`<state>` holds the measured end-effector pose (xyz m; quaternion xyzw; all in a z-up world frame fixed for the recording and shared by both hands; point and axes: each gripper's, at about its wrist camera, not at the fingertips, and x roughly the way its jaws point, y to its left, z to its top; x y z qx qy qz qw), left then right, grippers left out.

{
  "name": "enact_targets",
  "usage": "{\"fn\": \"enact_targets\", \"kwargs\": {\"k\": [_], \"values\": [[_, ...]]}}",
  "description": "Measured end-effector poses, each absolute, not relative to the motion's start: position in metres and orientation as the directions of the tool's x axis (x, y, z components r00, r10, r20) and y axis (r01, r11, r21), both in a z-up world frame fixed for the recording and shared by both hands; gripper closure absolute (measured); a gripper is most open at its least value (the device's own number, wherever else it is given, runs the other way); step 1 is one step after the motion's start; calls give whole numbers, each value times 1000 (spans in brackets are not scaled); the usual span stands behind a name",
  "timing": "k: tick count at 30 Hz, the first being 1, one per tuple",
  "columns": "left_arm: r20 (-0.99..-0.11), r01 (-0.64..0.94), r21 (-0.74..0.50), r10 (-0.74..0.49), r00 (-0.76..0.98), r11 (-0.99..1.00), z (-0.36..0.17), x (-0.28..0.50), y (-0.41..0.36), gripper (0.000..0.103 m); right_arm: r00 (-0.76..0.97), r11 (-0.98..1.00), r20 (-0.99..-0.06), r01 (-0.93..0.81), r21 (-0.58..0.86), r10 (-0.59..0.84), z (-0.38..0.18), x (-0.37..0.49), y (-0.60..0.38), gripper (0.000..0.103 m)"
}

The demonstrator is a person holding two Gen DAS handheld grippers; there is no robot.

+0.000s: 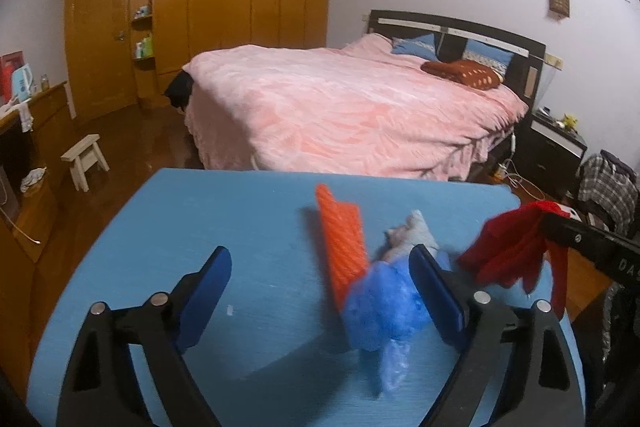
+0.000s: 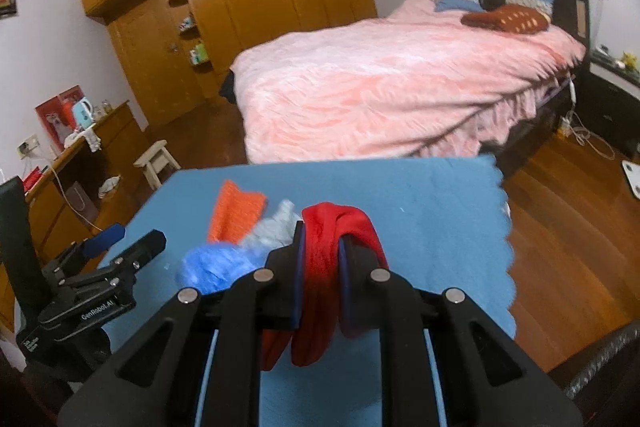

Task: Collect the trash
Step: 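Grasp the blue plastic bag with the left tool while the right tool grasps the red glove, then carry the blue bag and red glove over the bin and release both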

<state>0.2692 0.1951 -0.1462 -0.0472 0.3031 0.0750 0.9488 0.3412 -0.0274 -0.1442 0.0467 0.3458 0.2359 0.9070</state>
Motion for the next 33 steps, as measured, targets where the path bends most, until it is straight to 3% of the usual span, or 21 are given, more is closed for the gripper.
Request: {"fn": "enact_targets", "kwargs": {"k": [8, 11, 14, 19, 22, 33], "values": [[-617, -110, -57, 52, 786, 992, -164, 282, 169, 23, 636, 894, -631, -363, 263, 444, -164, 336, -40, 89], [-630, -94, -61, 35, 776, 994, -170, 288, 163, 30, 632, 895, -637, -353, 271, 442, -166, 334, -43, 89], [-649, -82, -68, 18, 761, 994, -177, 292, 155, 39, 629, 897, -641, -346, 276, 440, -167, 333, -45, 88], [-672, -70, -63, 10, 740, 996, -186, 294, 146, 68, 625, 896, -644, -338, 287, 441, -167, 330, -47, 88], [-667, -70, -41, 25, 744, 997, -185, 290, 142, 73, 629, 897, -641, -351, 269, 439, -166, 325, -45, 88], [-611, -86, -95, 10, 791, 992, -149, 242, 142, 75, 636, 884, -615, -367, 291, 466, -153, 307, -55, 88]]}}
